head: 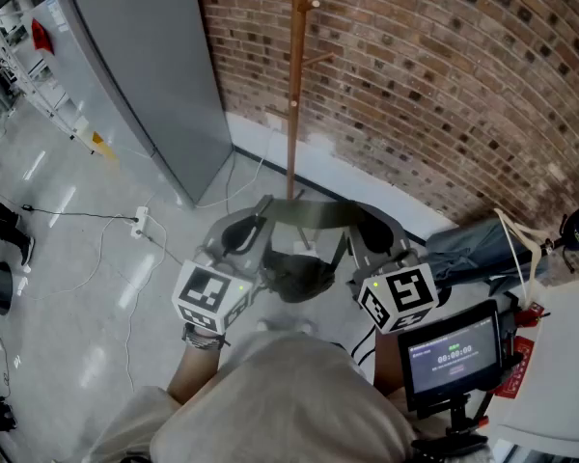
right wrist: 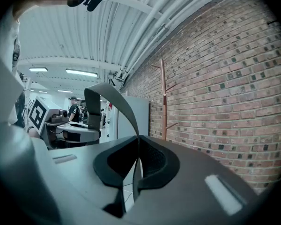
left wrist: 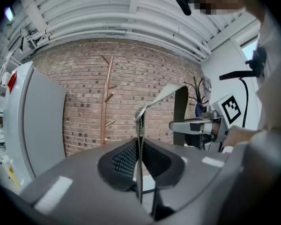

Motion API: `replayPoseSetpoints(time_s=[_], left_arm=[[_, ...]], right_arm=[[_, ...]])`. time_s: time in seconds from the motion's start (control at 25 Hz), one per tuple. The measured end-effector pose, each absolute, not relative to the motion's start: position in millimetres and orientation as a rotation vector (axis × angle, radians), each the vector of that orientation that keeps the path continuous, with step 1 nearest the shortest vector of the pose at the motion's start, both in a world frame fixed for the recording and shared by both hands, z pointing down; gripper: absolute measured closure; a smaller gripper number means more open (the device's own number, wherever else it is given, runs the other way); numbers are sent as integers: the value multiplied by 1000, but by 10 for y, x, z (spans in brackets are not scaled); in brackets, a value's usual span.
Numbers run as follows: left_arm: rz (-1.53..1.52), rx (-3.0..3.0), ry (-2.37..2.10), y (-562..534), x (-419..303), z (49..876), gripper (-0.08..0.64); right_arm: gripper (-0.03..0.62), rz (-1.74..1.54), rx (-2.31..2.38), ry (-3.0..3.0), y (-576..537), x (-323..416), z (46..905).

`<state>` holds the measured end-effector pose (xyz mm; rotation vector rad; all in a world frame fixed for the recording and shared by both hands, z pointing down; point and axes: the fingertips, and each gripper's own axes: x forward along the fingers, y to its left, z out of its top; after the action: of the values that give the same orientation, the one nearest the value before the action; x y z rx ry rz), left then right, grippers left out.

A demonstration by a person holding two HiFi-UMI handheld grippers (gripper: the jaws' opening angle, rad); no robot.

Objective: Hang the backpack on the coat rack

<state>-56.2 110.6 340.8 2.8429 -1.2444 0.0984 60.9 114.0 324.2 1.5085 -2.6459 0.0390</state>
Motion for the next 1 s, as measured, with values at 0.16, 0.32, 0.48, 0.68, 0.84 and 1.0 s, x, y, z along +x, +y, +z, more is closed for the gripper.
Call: replayPoseSetpoints(time_s=[0.16, 0.32, 0.48, 0.68, 0.84, 1.0], left_arm=[[86, 2842, -1243, 1110, -575, 3383, 545], [71, 2841, -1251, 1093, -601, 3342, 545], [62, 2833, -1263, 1085, -640, 3321, 545], [60, 2823, -1286, 1095, -664, 3316, 545], [67, 2808, -1308, 1111, -635, 3323, 545], [66, 2793, -1332, 1132, -573, 3335, 545]], right_arm=[[586, 29, 1504, -2676, 1146, 588, 3181], [586, 39, 1496, -2700, 1146, 577, 3154], [586, 28, 1478, -2709, 1149, 545, 3131], [586, 35, 1447, -2725, 1151, 523, 3142], [586, 37, 1404, -2751, 1147, 526, 3130], [586, 47, 1368, -2778, 1149, 574, 3129]])
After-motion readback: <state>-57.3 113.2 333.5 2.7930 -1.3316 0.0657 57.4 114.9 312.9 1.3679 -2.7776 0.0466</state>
